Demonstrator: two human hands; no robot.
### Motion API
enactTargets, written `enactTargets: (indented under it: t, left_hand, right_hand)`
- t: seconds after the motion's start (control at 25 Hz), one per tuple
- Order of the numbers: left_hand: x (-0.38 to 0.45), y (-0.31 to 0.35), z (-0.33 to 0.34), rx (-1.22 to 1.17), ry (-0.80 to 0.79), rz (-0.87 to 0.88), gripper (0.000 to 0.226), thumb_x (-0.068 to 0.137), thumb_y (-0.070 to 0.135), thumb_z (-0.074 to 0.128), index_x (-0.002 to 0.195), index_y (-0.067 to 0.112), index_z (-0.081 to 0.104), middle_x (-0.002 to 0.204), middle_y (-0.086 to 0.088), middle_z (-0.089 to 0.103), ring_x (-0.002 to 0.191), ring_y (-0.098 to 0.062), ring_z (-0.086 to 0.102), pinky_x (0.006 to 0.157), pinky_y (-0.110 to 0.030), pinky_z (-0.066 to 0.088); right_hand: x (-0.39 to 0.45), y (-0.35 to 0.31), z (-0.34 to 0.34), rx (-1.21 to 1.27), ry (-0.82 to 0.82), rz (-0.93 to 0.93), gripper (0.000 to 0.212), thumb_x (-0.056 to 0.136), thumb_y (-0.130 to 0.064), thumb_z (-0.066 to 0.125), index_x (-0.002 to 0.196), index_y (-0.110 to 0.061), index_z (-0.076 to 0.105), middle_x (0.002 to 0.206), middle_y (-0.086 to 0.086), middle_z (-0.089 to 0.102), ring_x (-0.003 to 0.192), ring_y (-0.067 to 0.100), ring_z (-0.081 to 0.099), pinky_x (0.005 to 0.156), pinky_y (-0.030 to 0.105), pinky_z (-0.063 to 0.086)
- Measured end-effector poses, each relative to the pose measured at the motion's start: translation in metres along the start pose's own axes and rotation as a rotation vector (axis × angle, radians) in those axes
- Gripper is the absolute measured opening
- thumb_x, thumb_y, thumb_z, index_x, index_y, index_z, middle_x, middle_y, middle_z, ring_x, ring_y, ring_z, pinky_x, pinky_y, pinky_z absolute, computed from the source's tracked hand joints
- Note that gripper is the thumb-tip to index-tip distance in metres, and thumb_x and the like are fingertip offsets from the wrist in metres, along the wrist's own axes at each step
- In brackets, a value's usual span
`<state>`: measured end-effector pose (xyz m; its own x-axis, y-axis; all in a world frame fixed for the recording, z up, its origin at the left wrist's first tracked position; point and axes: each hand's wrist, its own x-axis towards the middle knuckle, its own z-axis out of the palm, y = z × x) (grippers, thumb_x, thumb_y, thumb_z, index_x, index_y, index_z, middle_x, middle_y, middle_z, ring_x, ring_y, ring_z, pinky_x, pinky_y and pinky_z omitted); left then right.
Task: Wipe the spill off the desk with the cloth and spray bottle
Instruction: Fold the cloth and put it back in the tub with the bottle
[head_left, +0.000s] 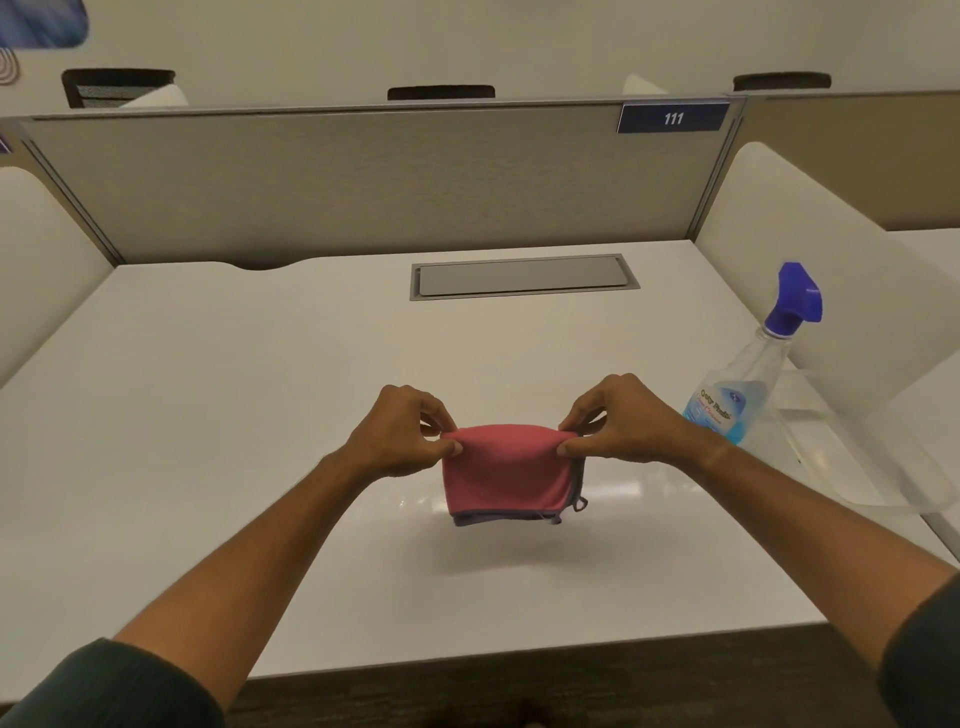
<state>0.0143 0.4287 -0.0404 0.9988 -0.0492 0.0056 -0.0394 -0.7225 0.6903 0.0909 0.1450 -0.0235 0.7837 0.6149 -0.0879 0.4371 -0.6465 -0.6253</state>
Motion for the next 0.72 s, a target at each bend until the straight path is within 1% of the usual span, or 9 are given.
enactTargets:
  t: [0.16, 0.24, 0.36, 0.44, 0.52, 0.6, 0.72]
  left_hand:
    - [0.003, 0.005, -0.011, -0.041, -0.015, 0.029, 0.015, 0.067, 0.021, 0.085, 0.078, 0.013, 0.078, 0.076, 0.003, 0.075, 0.077, -0.009, 0.071, 0.072, -0.028, 0.061]
    - [0.005, 0.008, -0.017, -0.052, -0.022, 0.049, 0.013, 0.066, 0.020, 0.085, 0.075, 0.013, 0.077, 0.074, 0.002, 0.075, 0.074, -0.010, 0.071, 0.069, -0.028, 0.062]
    - [0.008, 0.011, -0.026, -0.087, -0.033, 0.060, 0.014, 0.066, 0.018, 0.086, 0.074, 0.012, 0.077, 0.073, 0.000, 0.075, 0.071, -0.012, 0.072, 0.067, -0.028, 0.061]
    - [0.009, 0.011, -0.029, -0.105, -0.043, 0.059, 0.015, 0.067, 0.018, 0.087, 0.075, 0.011, 0.076, 0.073, -0.001, 0.075, 0.070, -0.013, 0.072, 0.064, -0.028, 0.061]
    - [0.008, 0.010, -0.030, -0.123, -0.058, 0.067, 0.015, 0.067, 0.018, 0.087, 0.075, 0.011, 0.076, 0.074, -0.001, 0.075, 0.071, -0.013, 0.072, 0.062, -0.027, 0.060]
    - [0.007, 0.010, -0.030, -0.148, -0.079, 0.098, 0.015, 0.067, 0.017, 0.086, 0.075, 0.012, 0.075, 0.074, 0.000, 0.076, 0.072, -0.012, 0.072, 0.062, -0.023, 0.057]
    - [0.008, 0.011, -0.027, -0.172, -0.115, 0.143, 0.015, 0.068, 0.015, 0.086, 0.076, 0.014, 0.073, 0.073, 0.000, 0.075, 0.070, -0.012, 0.071, 0.063, -0.022, 0.056]
  right_hand:
    - [0.002, -0.002, -0.007, 0.085, 0.004, -0.028, 0.011, 0.071, -0.024, 0.086, 0.077, -0.022, 0.077, 0.072, -0.012, 0.073, 0.074, 0.003, 0.070, 0.068, 0.017, 0.057]
    - [0.004, -0.004, -0.011, 0.125, 0.021, -0.034, 0.011, 0.070, -0.019, 0.086, 0.072, -0.023, 0.075, 0.069, -0.010, 0.073, 0.072, 0.005, 0.071, 0.063, 0.017, 0.056]
    - [0.005, -0.008, -0.015, 0.185, 0.047, -0.027, 0.012, 0.071, -0.019, 0.085, 0.077, -0.021, 0.075, 0.073, -0.008, 0.074, 0.071, 0.008, 0.071, 0.059, 0.017, 0.054]
    - [0.003, -0.010, -0.016, 0.212, 0.055, -0.038, 0.016, 0.072, -0.018, 0.085, 0.086, -0.022, 0.077, 0.078, -0.010, 0.074, 0.072, 0.005, 0.070, 0.059, 0.015, 0.053]
    - [-0.001, -0.011, -0.015, 0.211, 0.050, -0.043, 0.020, 0.074, -0.018, 0.084, 0.093, -0.017, 0.079, 0.080, -0.012, 0.075, 0.073, 0.004, 0.070, 0.061, 0.014, 0.052]
    - [-0.006, -0.010, -0.012, 0.200, 0.043, -0.025, 0.020, 0.076, -0.019, 0.083, 0.095, -0.015, 0.079, 0.081, -0.011, 0.076, 0.075, 0.005, 0.071, 0.063, 0.014, 0.053]
    - [-0.016, -0.010, -0.009, 0.186, 0.067, 0.014, 0.020, 0.076, -0.020, 0.084, 0.094, -0.014, 0.079, 0.082, -0.007, 0.076, 0.076, 0.006, 0.071, 0.064, 0.014, 0.053]
